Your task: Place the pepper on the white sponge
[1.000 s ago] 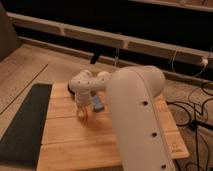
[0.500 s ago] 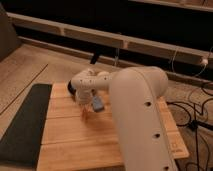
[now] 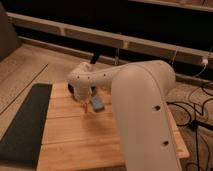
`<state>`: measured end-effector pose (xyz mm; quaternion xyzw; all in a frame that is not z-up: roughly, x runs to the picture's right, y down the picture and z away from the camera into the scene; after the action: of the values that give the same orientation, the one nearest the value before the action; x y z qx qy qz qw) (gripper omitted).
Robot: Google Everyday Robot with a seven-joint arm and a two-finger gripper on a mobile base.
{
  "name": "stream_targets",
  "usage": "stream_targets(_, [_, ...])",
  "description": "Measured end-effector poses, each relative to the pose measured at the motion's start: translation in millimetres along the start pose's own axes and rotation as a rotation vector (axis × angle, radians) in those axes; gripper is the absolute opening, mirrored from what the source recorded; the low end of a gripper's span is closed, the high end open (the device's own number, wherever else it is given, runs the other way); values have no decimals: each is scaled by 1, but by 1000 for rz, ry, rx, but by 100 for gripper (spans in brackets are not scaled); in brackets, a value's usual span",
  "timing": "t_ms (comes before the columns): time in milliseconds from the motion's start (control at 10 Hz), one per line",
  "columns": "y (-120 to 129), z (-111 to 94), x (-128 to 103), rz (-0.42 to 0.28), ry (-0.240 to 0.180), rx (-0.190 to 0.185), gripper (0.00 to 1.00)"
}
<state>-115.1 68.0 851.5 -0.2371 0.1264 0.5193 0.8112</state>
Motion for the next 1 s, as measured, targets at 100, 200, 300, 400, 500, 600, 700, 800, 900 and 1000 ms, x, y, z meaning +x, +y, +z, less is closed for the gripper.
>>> stream_targets(100, [-6,-7,3,9,-9,21,0])
stream_targets(200, [-18,-16,15,36,-10,53,0])
stream_targets(300, [-28,-21,24,58,-5,75,0])
stream_targets(400, [-38,-23,36,87,0,93,0])
stream_targets(500, [-44,-23,45,112,9,105,0])
stream_targets(600, [-49,-21,55,137,20,115,0])
stream_targets(700, [-54,-19,59,154,27,122,0])
stream_targets(800, [-62,-16,67,186,37,131,0])
stream_targets(900, [-67,-12,67,225,26,115,0])
stream_targets(1000, [-71,-10,65,250,17,104,0])
